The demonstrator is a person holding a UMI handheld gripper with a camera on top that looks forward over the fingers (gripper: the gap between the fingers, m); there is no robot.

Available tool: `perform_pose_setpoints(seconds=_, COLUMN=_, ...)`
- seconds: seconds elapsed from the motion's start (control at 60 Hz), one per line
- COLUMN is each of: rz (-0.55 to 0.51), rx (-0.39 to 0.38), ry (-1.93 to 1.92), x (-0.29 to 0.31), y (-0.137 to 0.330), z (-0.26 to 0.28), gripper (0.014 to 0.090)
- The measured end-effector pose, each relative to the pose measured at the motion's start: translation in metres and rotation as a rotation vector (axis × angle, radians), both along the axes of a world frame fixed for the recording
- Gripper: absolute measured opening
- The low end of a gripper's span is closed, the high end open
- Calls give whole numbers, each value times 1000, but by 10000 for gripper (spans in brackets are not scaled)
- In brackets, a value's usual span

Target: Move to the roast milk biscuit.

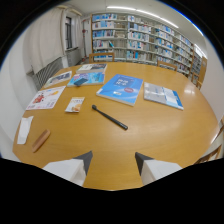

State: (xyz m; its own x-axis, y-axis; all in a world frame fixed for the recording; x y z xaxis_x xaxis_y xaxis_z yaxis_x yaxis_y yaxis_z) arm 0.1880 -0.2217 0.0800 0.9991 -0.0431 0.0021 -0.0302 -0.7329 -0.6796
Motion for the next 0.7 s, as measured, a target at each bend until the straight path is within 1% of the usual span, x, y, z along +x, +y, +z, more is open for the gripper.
perform_pose_setpoints(seconds=0.033, rz=5, rx=-1, ry=0, x=-2, y=0, z=0, gripper=845)
perform_pose_setpoints(seconds=0.05, rz=6, rx=-3, ry=2, x=-10, y=6, z=12, gripper=848)
perform_pose_setpoints(seconds=0.067, rz=10, rx=1, ry=0, x=-4, y=1, z=-1, gripper=847)
perform_pose_setpoints(seconds=0.083, rz=8, rx=-1, ry=1, x=-11, y=7, z=10, gripper=848)
perform_pose_setpoints(seconds=0.133, rz=16, rx=5, ry=3, x=-12, y=2, z=1, gripper=847)
perform_pose_setpoints(seconds=0.317, rz=20, rx=4, ry=-2, x=-37, y=8, z=3, gripper=849)
perform_pose_setpoints(seconds=0.55, rz=22, rx=8, ry=-6, x=-100, y=18, z=4, gripper=848)
perform_pose_setpoints(seconds=0.7, rz=16, rx=21, ry=-3, x=-147, y=32, z=5, gripper=850)
